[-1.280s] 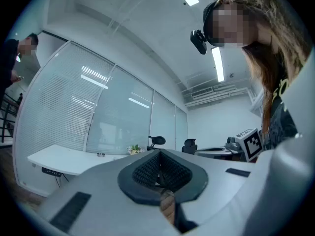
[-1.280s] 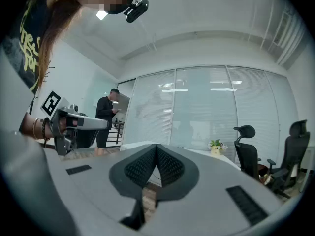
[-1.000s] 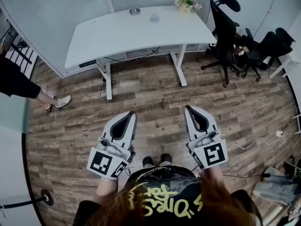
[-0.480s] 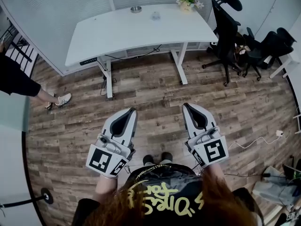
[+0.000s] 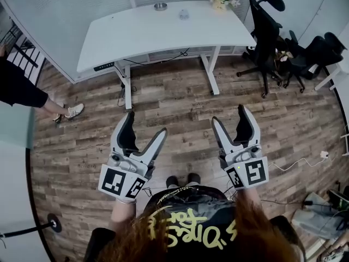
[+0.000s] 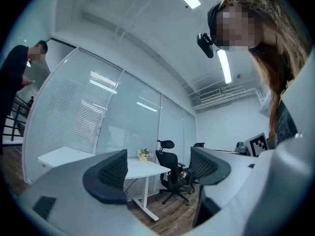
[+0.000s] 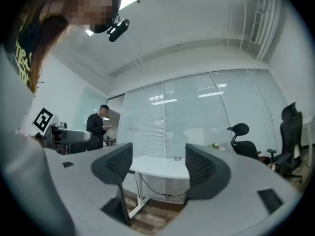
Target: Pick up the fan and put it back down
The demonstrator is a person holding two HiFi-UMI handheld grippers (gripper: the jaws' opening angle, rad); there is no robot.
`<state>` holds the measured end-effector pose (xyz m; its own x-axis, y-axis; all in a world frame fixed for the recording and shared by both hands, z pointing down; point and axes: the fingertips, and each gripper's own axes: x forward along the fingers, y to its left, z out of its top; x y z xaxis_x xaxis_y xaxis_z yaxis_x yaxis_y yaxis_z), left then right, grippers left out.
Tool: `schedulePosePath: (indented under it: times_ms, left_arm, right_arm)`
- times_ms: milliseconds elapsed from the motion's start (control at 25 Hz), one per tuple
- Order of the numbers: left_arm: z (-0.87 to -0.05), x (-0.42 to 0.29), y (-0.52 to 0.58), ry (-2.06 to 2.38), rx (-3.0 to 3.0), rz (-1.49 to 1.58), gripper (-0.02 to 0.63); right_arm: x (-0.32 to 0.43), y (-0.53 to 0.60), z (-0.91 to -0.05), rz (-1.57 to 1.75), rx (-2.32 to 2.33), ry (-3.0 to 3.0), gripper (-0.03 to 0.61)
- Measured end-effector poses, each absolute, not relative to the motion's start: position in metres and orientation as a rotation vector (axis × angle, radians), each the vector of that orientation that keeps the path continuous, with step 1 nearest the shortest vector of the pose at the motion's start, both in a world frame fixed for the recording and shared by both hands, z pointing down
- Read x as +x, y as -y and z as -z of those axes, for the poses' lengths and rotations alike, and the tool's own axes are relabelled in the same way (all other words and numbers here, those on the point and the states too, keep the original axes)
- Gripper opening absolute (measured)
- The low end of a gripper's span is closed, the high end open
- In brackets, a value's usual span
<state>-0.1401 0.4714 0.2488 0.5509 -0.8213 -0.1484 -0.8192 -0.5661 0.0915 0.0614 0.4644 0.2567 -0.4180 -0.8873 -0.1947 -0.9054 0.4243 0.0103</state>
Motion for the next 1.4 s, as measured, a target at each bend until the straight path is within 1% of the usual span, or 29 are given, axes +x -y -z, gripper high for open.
schedulePosePath:
  times_ms: [80, 200, 600, 1040, 1200, 1400]
  left_arm:
    - [-0.250, -0.146, -0.469, 1.494, 2.738, 0.268, 0.421]
    - [-0.253, -0.147, -0.466, 1.496, 2.730, 0.257, 0.436]
    - [-0.259, -0.159, -0.469, 1.431, 2.754, 0.198, 0.434]
    - [-0.277, -0.187, -0.477, 1.320, 2.778, 0.185, 0.434]
    - [-0.285, -0.190, -0.478, 1.288, 2.771, 0.186, 0.434]
    - [-0.281, -0.178, -0.471, 1.249, 2.802, 0.196, 0.433]
  right_arm:
    - [0.066, -0.463, -0.256, -0.199, -1.621, -2.509, 0.322]
    - [0.063, -0.460, -0.260, -0.187, -1.629, -2.528, 0.327]
    - [0.045, -0.453, -0.278, -0.071, -1.645, -2.564, 0.327]
    - [0.016, -0.473, -0.296, -0.049, -1.741, -2.545, 0.327]
    - [0.016, -0.481, -0.300, -0.041, -1.782, -2.533, 0.327]
    - [0.025, -0.476, -0.306, -0.002, -1.819, -2.523, 0.327]
